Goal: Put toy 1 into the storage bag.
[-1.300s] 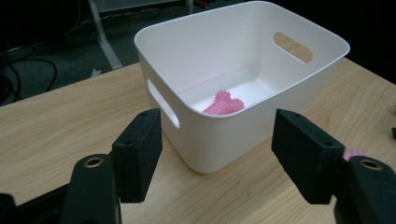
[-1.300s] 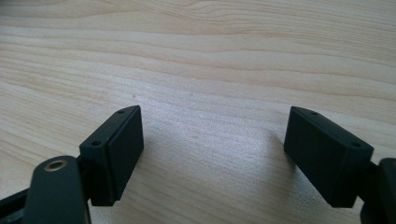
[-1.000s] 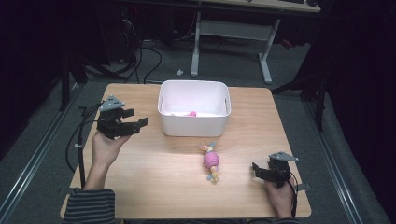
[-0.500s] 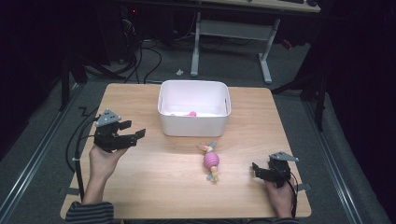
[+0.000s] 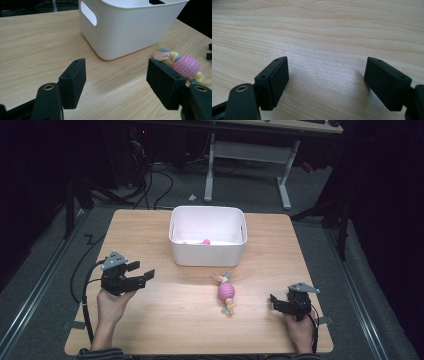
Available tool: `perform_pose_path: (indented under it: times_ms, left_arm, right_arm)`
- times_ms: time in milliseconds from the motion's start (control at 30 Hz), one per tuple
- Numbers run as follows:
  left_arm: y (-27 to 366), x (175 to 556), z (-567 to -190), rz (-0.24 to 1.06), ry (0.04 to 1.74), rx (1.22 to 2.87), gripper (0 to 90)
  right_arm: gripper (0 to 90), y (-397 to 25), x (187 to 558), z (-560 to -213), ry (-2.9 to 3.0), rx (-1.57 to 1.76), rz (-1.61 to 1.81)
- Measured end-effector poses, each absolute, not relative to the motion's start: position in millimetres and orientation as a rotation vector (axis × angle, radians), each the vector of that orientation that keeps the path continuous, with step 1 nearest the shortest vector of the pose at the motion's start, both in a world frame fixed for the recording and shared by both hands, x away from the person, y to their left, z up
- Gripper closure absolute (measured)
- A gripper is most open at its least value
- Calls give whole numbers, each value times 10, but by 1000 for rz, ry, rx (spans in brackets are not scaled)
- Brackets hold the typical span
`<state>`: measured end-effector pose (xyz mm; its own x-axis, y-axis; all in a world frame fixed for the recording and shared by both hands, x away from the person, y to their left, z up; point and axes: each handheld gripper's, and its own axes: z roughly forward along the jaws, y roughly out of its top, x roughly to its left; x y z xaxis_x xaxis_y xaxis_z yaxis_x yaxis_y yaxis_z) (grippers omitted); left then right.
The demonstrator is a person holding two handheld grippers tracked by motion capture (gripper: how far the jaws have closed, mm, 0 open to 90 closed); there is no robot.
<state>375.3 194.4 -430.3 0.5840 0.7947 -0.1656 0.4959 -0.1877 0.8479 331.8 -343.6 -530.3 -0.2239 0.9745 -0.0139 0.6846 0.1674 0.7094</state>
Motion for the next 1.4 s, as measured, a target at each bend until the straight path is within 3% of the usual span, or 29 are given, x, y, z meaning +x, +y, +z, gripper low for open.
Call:
perform_pose_path:
  times_ms: [800,1400]
  left_arm:
    - [1737,3773,-5070,405,1124,1925,297]
    - [1625,3865,-5333,426,1168,2023,299]
  right_arm:
    - [199,-3436,3321,-5303,1975,1565,809]
    - [198,-3437,3322,-5303,1976,1564,809]
